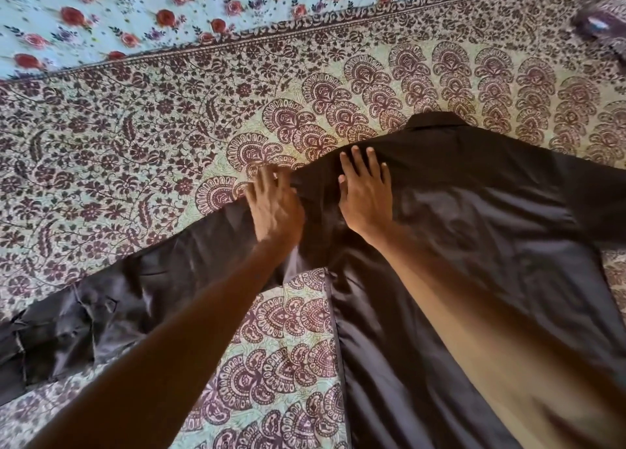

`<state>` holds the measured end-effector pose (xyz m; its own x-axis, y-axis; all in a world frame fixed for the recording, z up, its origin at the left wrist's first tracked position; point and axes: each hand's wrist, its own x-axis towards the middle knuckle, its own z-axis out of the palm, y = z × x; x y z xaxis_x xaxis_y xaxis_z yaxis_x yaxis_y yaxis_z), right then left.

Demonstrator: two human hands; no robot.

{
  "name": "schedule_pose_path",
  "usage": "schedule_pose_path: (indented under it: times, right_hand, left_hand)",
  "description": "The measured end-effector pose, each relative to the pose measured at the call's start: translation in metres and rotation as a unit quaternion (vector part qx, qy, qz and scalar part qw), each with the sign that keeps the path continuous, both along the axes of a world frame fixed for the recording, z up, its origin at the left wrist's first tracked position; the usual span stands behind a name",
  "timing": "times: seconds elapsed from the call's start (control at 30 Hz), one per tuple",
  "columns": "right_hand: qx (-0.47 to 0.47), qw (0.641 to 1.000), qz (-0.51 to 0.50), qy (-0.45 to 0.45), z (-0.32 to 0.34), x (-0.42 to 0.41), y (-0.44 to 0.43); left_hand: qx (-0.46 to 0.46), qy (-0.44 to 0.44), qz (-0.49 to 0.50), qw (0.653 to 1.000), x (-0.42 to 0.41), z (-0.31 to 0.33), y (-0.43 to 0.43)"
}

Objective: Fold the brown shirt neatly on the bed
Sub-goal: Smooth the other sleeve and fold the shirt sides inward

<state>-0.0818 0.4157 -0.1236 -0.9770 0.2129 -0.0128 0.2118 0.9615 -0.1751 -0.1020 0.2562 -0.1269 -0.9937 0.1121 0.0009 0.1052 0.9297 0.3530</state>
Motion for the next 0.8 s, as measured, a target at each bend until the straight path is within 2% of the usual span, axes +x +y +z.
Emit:
schedule_pose_path:
  times: [0.1, 0.23, 0.33, 0.4, 0.5, 0.57, 0.63, 0.7, 0.8]
  right_hand:
    - [-0.029, 0.999, 0.015, -0.011, -0.009, -0.001, -0.015]
    - [-0.002, 1.000, 0.020, -0.021, -0.028, 0.006, -0.021]
    - [0.030, 0.999, 0.013, -0.014, -0.033, 0.006, -0.021]
    - [0.045, 0.998, -0.008, -0.032, -0.031, 0.006, -0.024]
    - [0.070, 0.996, -0.044, -0.036, -0.016, 0.003, -0.057]
    - [0.029, 0.999, 0.006, -0.015, -0.005, 0.005, -0.108]
    - [-0.031, 0.997, 0.066, -0.025, -0.008, 0.022, -0.166]
    - [-0.045, 0.996, 0.068, -0.045, -0.017, 0.041, -0.196]
    - [0.002, 0.997, 0.074, -0.034, -0.028, 0.045, -0.188]
  left_hand:
    - [0.005, -0.014, -0.084, 0.996, 0.037, -0.016, 0.008]
    - [-0.035, -0.026, -0.051, 0.998, 0.057, -0.025, -0.014]
    - [-0.066, -0.011, -0.047, 0.997, 0.062, -0.021, -0.075]
    - [-0.087, -0.022, -0.001, 0.996, 0.062, -0.019, -0.130]
    - [-0.072, -0.058, 0.141, 0.986, 0.058, -0.018, -0.185]
    - [-0.062, -0.064, 0.183, 0.979, 0.065, -0.014, -0.180]
    - [-0.073, -0.059, 0.101, 0.990, 0.089, -0.014, -0.165]
    - [-0.081, -0.056, 0.041, 0.994, 0.109, -0.015, -0.173]
    - [-0.092, -0.045, 0.079, 0.992, 0.108, -0.019, -0.239]
